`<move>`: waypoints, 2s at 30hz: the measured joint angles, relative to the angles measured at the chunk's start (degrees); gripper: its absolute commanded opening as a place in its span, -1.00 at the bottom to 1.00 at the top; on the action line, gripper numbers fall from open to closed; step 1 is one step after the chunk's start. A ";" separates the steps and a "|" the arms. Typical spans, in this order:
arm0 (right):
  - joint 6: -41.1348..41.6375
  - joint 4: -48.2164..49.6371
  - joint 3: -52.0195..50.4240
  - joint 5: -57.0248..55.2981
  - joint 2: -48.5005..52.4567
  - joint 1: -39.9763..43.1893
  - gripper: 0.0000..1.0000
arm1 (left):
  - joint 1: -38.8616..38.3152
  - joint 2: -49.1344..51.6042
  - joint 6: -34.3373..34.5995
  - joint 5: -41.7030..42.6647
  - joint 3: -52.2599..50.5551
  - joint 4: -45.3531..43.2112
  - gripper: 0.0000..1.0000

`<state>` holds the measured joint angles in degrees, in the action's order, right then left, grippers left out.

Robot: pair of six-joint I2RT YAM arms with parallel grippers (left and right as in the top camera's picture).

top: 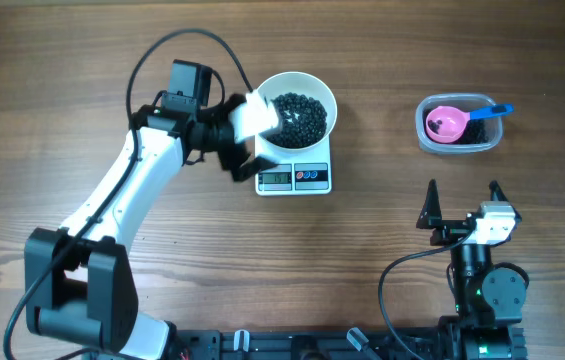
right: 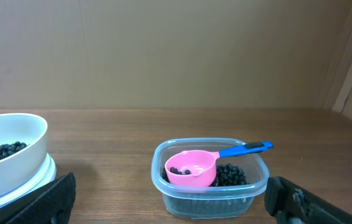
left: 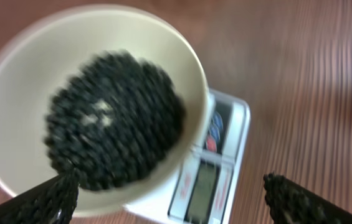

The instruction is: Scoop item into bowl and weigh 150g on scale

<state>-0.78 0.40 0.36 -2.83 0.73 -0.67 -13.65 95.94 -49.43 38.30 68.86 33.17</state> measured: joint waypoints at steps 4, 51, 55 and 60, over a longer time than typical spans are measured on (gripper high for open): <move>0.00 0.02 0.00 0.00 0.00 0.00 1.00 | -2.32 -2.47 29.64 0.24 -0.15 -10.75 1.00; 0.00 0.00 0.00 0.00 0.00 0.00 0.99 | -12.41 -14.88 76.67 -34.21 -5.81 -5.38 1.00; -0.02 0.00 0.00 0.00 0.00 0.00 0.99 | -5.99 -20.15 76.67 -35.50 -5.81 -8.57 1.00; 0.00 0.02 0.00 0.00 0.00 0.00 0.99 | -1.05 -27.30 76.76 -35.93 -5.84 -11.67 1.00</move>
<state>-0.78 0.43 0.36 -2.83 0.73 -0.67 -14.70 68.64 27.33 2.37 63.02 21.50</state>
